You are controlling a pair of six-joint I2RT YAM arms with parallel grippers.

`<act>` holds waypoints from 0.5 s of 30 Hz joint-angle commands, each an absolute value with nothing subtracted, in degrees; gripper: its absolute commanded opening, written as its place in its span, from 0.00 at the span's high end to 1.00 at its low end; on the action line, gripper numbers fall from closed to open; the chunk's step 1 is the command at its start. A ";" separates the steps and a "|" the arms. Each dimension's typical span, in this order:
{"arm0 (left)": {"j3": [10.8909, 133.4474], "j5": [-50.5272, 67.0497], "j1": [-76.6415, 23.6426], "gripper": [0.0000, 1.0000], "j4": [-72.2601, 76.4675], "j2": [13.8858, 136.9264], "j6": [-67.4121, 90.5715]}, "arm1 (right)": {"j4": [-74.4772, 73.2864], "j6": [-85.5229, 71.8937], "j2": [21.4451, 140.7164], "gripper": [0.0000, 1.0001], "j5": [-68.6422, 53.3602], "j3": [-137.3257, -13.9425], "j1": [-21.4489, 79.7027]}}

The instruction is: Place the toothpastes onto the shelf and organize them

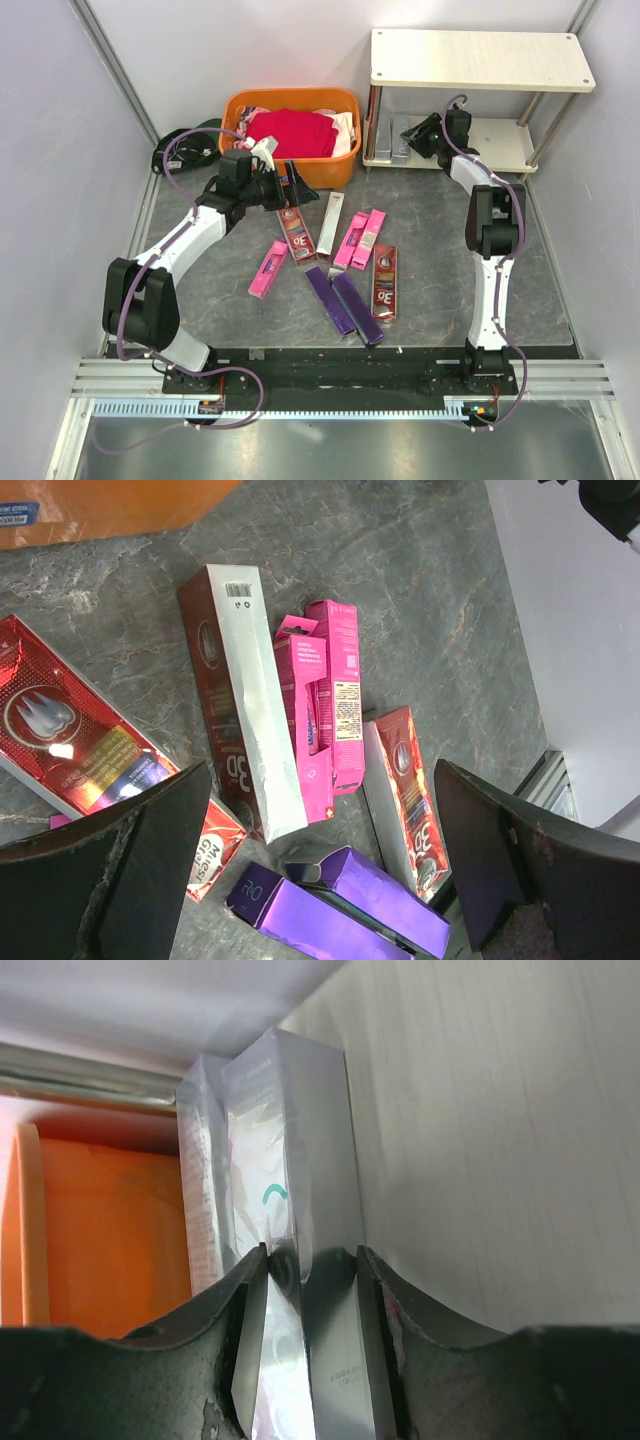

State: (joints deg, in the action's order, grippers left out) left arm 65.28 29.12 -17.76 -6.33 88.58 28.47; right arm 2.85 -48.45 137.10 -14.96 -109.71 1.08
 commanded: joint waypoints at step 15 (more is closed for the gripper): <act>67.76 31.29 -17.93 0.00 -6.06 89.65 26.19 | 5.70 -49.48 138.81 0.18 -15.04 -110.26 1.76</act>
State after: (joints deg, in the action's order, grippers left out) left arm 65.63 30.15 -17.76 -6.70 89.56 28.42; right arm 5.21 -50.72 142.37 -15.99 -116.14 1.08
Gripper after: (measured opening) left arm 0.996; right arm 0.687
